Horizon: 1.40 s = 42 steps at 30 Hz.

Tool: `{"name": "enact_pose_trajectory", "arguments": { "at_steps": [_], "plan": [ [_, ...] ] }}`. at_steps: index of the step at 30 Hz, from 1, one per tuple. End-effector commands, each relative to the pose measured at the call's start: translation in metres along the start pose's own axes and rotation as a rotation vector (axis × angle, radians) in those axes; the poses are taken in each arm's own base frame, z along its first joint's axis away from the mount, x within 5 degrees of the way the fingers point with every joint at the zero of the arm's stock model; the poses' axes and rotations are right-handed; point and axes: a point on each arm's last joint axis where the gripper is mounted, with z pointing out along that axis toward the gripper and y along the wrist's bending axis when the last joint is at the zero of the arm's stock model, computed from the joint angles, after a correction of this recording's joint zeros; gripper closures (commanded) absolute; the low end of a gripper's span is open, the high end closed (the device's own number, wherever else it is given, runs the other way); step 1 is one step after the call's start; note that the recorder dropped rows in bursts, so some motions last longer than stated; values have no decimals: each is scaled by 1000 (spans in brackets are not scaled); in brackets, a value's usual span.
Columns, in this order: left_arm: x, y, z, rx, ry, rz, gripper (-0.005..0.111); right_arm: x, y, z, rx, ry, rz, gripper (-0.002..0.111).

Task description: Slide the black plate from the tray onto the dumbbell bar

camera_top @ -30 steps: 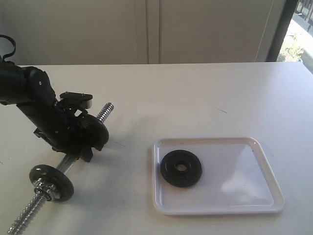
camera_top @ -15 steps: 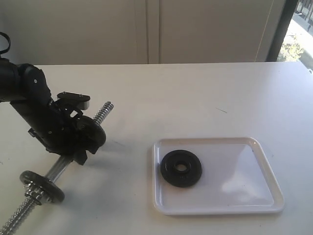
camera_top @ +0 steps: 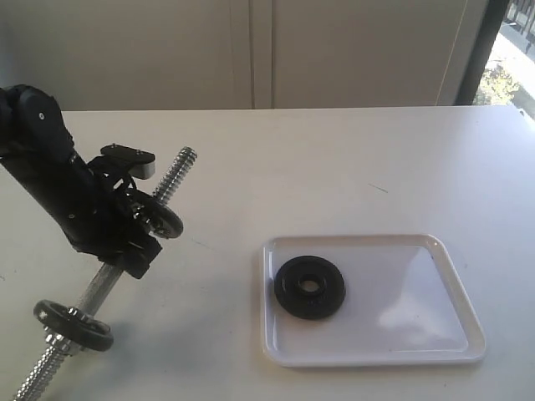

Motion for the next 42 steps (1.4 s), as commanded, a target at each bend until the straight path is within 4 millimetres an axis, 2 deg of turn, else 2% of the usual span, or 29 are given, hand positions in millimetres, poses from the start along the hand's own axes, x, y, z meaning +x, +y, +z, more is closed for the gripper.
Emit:
{"name": "enact_pose_trajectory", "arguments": {
  "at_steps": [1, 17, 20, 23, 27, 42],
  "plan": [
    [-6, -10, -21, 57, -76, -18, 107, 0, 0, 0, 7, -15, 6, 108],
    [-4, -12, -21, 74, -58, -3, 107, -1, 0, 0, 6, -24, 6, 108],
    [-4, -12, -21, 77, -56, 5, 107, -8, 0, 0, 0, -103, 6, 108],
    [-3, -11, -12, 90, -27, 15, 107, -25, 2, -4, -26, -301, 62, 108],
    [-3, -11, -9, 102, -20, 26, 107, -45, 3, -12, -45, -532, 61, 108],
    [-4, -10, -9, 94, -34, 25, 107, -54, 3, -19, -55, -655, 60, 108]
  ]
}}
